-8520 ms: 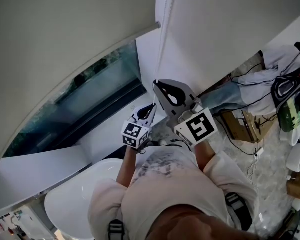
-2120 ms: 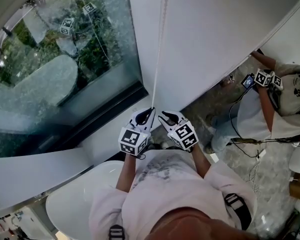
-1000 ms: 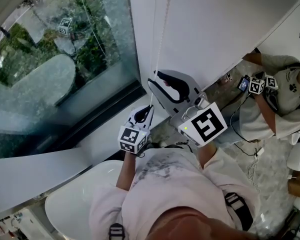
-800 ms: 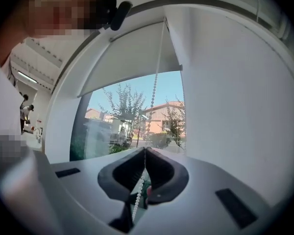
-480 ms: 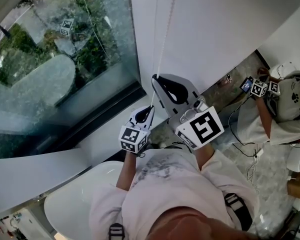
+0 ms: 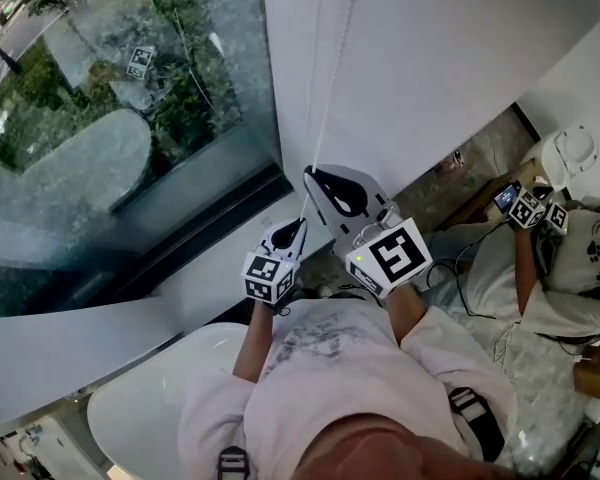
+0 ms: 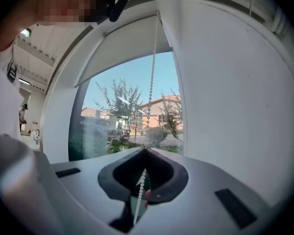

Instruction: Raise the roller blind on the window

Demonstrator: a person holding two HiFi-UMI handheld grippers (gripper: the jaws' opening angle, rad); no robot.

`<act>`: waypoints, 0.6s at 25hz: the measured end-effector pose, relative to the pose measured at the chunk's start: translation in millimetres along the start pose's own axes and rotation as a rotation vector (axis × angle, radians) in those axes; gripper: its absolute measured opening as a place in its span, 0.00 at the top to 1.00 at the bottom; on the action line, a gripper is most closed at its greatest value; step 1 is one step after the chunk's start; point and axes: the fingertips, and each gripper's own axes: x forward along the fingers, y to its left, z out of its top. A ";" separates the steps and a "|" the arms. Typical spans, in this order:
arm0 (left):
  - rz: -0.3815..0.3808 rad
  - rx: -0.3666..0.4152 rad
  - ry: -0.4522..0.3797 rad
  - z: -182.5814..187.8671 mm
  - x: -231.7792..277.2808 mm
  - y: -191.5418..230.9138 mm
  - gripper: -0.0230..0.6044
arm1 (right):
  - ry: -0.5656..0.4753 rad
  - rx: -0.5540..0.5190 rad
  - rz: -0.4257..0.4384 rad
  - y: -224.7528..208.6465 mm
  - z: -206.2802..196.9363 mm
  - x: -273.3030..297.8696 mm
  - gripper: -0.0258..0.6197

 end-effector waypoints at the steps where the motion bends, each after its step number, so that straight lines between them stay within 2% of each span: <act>1: 0.002 -0.003 0.007 -4.2 0.4 1.8 0.95 | 0.006 0.001 0.000 0.8 -4.1 0.5 0.87; 15: 0.018 -0.029 0.084 -46.0 11.5 12.8 0.95 | 0.092 0.015 0.008 5.1 -47.7 1.3 0.87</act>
